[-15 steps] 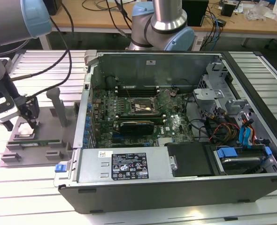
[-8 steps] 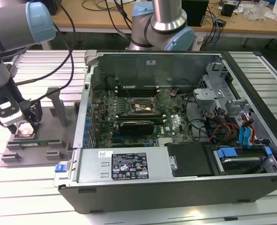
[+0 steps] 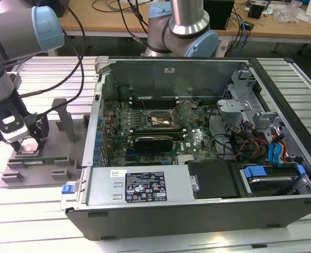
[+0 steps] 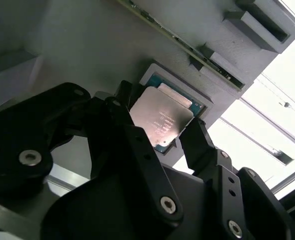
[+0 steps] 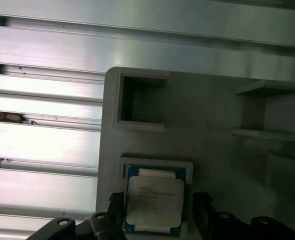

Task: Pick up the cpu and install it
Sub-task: 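Pick up the cpu and move it towards the insertion slot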

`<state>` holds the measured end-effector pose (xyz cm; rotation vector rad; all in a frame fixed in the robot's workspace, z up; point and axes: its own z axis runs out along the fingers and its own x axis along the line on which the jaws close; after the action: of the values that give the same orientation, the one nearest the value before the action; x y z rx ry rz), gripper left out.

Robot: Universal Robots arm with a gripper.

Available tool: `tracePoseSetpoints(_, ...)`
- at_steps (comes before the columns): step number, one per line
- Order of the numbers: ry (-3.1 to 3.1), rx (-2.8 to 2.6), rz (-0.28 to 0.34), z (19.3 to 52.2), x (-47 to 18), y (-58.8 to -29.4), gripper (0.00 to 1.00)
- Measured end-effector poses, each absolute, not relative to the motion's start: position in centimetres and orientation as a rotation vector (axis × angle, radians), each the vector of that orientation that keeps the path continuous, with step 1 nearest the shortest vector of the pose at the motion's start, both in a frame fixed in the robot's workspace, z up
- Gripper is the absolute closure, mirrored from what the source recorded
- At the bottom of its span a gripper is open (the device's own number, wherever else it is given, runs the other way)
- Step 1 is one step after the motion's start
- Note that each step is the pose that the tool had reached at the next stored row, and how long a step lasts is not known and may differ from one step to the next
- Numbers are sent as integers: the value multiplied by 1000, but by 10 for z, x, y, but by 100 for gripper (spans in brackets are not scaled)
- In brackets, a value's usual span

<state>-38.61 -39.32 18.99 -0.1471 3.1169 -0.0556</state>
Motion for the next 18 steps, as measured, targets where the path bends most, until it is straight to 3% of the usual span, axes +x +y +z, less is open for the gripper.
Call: tracePoseSetpoints(18,3116,-147,-42,189,-389,-392,34)
